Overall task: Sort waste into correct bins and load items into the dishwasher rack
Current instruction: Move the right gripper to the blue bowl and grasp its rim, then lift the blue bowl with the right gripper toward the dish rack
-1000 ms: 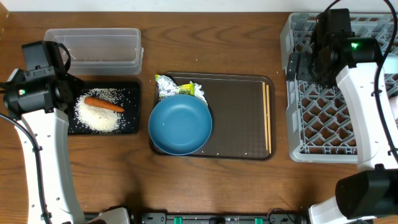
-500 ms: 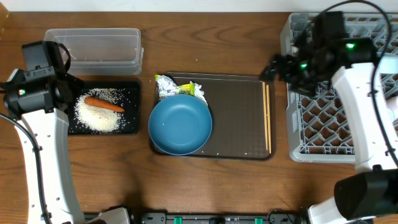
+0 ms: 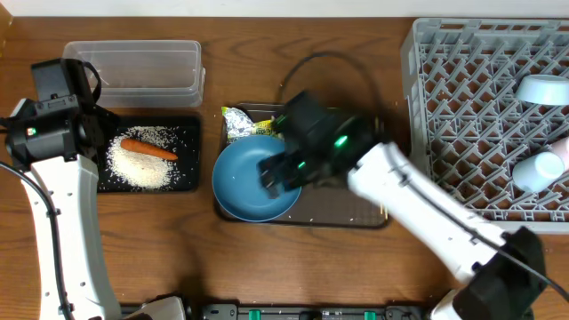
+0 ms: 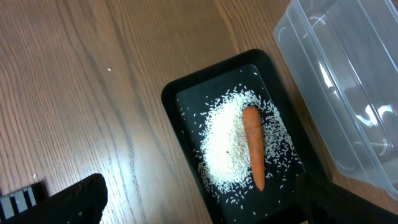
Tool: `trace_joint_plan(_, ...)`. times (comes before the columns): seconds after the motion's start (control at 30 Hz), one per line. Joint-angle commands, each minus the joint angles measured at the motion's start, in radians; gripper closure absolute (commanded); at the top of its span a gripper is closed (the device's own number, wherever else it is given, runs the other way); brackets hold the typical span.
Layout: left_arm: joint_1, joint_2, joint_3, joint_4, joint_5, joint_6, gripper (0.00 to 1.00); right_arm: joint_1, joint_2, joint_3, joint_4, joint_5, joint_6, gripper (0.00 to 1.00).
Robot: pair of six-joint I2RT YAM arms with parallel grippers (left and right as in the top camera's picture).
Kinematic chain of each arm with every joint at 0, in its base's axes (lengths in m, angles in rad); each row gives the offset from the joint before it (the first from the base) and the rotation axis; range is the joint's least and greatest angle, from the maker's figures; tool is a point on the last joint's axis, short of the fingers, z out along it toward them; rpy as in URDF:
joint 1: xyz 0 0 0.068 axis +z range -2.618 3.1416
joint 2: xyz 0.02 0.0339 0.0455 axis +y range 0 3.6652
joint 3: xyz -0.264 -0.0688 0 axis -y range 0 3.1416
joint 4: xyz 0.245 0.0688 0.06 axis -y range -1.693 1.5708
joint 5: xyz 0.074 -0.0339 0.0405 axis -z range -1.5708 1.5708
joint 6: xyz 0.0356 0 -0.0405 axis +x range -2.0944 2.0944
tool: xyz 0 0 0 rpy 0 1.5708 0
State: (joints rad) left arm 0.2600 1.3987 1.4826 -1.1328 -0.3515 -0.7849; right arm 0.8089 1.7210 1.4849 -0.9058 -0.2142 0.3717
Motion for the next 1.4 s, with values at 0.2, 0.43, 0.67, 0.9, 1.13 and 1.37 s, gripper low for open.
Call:
trace_joint_plan(0.2, 0.001, 0.001, 0.008, -0.004, -0.026, 0.003, 0.0, 0.149, 0.085, -0.017, 0.174, 0.113, 0.062, 0.01)
trace_joint_plan(0.43, 0.001, 0.001, 0.008, -0.004, -0.026, 0.003, 0.0, 0.148, 0.161, -0.017, 0.197, 0.111, 0.044, 0.01)
trace_joint_plan(0.67, 0.001, 0.001, 0.008, -0.004, -0.026, 0.003, 0.0, 0.169, 0.213, -0.017, 0.225, 0.101, -0.031, 0.01)
trace_joint_plan(0.9, 0.001, 0.001, 0.008, -0.004, -0.026, 0.003, 0.0, 0.227, 0.27, -0.017, 0.242, 0.141, -0.092, 0.01)
trace_joint_plan(1.13, 0.001, 0.001, 0.008, -0.004, -0.026, 0.003, 0.0, 0.264, 0.343, -0.017, 0.262, 0.163, -0.092, 0.1)
trace_joint_plan(1.37, 0.001, 0.001, 0.008, -0.004, -0.026, 0.003, 0.0, 0.265, 0.35, -0.017, 0.263, 0.215, -0.088, 0.36)
